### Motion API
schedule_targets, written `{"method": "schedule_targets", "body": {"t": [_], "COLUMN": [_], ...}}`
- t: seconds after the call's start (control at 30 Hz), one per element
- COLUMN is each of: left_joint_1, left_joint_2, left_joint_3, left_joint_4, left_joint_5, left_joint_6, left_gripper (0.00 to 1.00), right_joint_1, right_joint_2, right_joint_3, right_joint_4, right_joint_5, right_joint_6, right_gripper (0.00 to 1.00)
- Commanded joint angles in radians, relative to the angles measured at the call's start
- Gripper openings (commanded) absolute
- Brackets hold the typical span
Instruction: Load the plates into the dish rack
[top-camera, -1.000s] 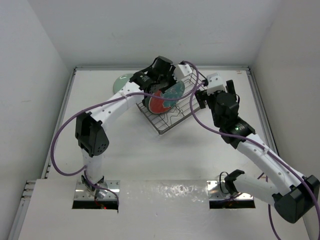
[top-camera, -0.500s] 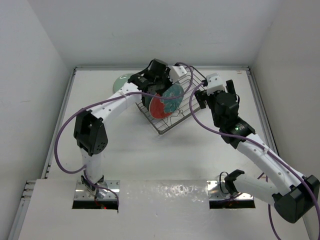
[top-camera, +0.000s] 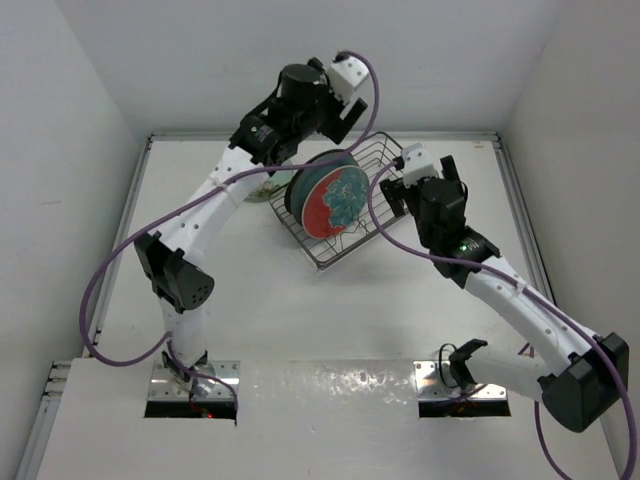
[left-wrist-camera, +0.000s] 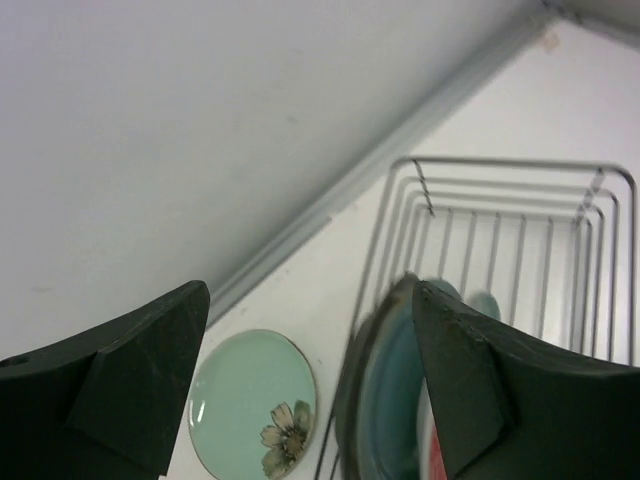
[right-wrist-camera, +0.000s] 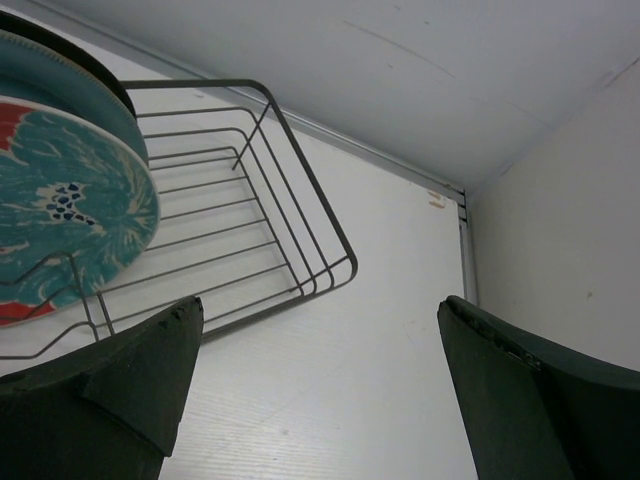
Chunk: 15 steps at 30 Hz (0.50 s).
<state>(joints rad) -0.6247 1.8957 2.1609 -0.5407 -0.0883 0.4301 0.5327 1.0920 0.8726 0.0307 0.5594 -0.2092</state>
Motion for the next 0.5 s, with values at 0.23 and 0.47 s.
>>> {"method": "schedule_targets", "body": {"t": [0.23, 0.47], "left_joint_1": [0.522, 0.700], "left_joint_2": [0.158, 0.284], "left_joint_3": [0.194, -0.065], "left_joint_4": [-0.181, -0.177], "left_joint_5": [0.148, 0.355], "left_joint_6": [-0.430, -0.516], "left_gripper": [0.84, 0.91], "right_joint_1": [0.004, 0.004], "right_joint_2": [0.071, 0.114], "right_joint_3": [0.114, 0.163], "right_joint_4": [-0.006, -0.029], "right_joint_5": [-0.095, -0.150], "right_joint_6": [0.053, 0.086], "right_gripper": [0.98, 0.98]}}
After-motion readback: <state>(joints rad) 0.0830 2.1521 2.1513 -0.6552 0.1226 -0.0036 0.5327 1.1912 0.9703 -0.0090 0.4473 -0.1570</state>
